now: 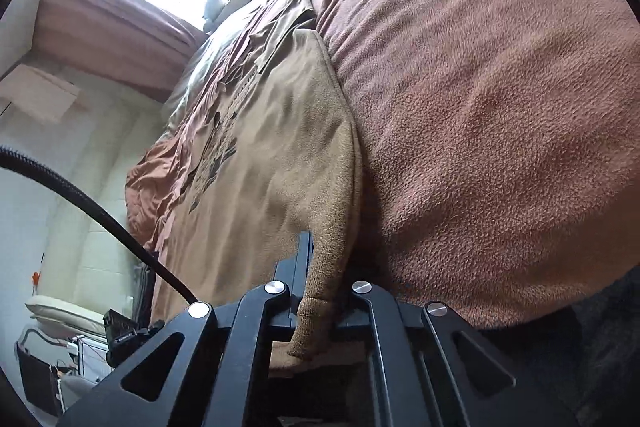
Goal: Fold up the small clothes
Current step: 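Lower both tools to the shirt hem and grasp it with both, then lift the hem with both tools and fold it toward the collar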
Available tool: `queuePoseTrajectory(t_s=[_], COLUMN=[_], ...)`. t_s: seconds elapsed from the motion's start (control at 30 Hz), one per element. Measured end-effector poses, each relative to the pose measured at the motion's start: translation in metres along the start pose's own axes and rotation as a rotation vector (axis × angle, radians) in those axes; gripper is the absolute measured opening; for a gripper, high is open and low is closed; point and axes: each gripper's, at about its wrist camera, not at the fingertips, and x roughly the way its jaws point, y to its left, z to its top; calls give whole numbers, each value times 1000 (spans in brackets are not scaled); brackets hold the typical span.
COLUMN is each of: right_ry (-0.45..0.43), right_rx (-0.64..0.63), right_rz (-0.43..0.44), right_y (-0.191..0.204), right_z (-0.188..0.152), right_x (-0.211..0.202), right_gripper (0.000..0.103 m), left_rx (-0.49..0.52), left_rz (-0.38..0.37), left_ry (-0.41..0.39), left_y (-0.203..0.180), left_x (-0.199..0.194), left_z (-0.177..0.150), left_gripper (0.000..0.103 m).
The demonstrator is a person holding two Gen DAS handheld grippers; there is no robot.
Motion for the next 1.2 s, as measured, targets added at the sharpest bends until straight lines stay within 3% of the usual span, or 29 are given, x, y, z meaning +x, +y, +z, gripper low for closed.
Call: queuePoseTrajectory(t_s=[0.17, 0.53, 0.7, 1.2], right_ry=[-52, -86, -121, -140], right_rx=[-35, -61, -116, -171], right_rz=[46, 117, 176, 210], right_y=[22, 61, 82, 76], right_z=[2, 4, -10, -44], right_x=[-26, -54, -91, -161], right_gripper=[0, 0, 0, 0], left_rx=[40, 77, 104, 185], left_rz=[-91, -273, -295, -358], left_ry=[-87, -155, -203, -269], left_y=[-21, -63, -79, -96], left_x=[-32, -73, -109, -177], left_z=[8, 10, -1, -59], left_gripper=[4, 3, 3, 3])
